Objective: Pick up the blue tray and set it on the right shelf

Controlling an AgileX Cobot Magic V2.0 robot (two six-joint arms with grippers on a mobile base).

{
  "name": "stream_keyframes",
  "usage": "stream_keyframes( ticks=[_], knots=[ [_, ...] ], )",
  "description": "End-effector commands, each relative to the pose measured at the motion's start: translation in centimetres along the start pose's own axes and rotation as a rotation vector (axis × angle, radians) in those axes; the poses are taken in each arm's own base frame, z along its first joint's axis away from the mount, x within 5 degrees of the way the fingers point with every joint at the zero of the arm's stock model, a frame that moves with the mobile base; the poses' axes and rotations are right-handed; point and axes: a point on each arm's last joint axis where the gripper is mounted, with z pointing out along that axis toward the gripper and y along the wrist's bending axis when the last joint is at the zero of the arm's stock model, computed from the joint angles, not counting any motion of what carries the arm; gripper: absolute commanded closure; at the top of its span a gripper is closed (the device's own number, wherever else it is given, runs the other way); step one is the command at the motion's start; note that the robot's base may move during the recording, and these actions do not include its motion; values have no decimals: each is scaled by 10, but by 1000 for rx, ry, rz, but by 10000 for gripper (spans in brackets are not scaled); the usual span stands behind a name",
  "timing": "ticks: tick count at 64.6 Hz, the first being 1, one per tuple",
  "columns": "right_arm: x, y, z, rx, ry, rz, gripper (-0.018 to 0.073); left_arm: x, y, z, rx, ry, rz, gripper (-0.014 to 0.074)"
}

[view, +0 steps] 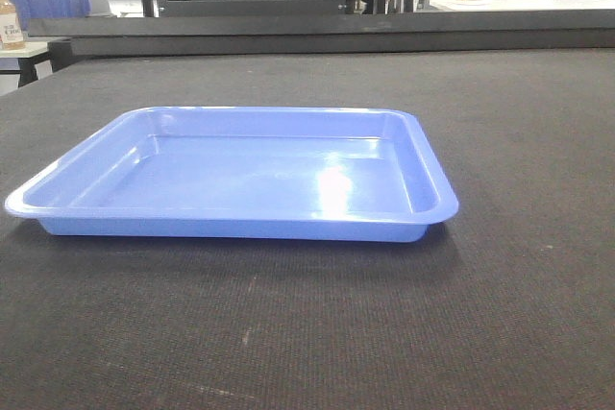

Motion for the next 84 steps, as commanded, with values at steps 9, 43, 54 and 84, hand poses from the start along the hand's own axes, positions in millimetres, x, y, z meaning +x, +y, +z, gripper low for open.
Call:
stream_keyframes(
  ticks=[9,43,54,84],
  knots=[
    [-17,0,-3,-2,-135,-4,503,3,0,0,7,-61,6,645],
    [-19,0,-4,-1,-157,-5,503,-2,-1,0,10,-109,6,645],
    [-23,0,-5,-2,-206,-5,503,-9,-1,-1,16,-183,4,645],
    [-168,8,-20,-13,-292,-7,501,-178,-6,-28,26,-346,-8,605]
  ],
)
